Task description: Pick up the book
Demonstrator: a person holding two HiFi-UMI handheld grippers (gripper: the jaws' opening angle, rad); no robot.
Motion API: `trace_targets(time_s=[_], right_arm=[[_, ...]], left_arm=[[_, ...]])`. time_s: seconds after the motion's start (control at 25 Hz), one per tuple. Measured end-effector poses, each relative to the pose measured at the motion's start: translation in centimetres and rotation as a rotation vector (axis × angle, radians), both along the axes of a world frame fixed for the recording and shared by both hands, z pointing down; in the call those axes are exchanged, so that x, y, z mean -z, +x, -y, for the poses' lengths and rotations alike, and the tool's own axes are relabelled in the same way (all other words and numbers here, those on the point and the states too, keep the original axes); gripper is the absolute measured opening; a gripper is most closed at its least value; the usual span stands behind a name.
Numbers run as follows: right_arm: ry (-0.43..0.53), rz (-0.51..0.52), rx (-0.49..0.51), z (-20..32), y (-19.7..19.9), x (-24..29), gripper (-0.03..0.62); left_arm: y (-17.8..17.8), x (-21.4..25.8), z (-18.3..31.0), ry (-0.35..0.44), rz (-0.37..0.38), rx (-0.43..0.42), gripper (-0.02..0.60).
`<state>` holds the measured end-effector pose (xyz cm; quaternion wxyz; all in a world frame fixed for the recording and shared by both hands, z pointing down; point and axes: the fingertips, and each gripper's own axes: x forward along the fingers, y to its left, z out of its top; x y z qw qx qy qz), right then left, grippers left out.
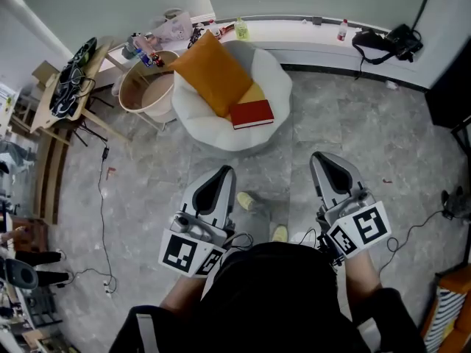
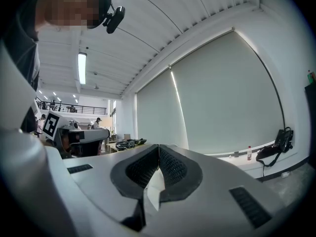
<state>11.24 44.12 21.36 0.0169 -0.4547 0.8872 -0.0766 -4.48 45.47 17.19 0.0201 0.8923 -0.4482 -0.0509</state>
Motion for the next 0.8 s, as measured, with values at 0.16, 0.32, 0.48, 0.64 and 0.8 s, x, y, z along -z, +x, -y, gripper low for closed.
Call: trace_targets(time_s=[0.16, 0.32, 0.48, 0.64, 0.8], right_arm=[[0.002, -0.004, 0.002, 0.5, -0.5, -0.7, 0.017], [-0.010, -0.001, -0.005, 1.8, -0.7, -1.1, 0.016], [-0.015, -0.024, -0.003, 4.1, -1.3, -1.6, 0.017], [-0.040, -0.037, -0.008, 7.8, -1.5, -2.4, 0.017], [-0.060, -0.030, 0.001, 12.3, -2.5, -2.6, 0.016]], left_arm=[[-0.3, -0.9, 0.8, -0.006, 0.000, -0.005, 0.012], [-0.5, -1.5, 2.4, -0.017, 0.004, -0.018, 0.014], [-0.6, -1.9, 4.8, -0.019, -0.002, -0.038, 0.014], [-0.5, -2.4, 8.5, -0.028, 0.003, -0.051, 0.014], [-0.9, -3.0, 13.1, -0.050, -0.007, -0.064, 0.014]])
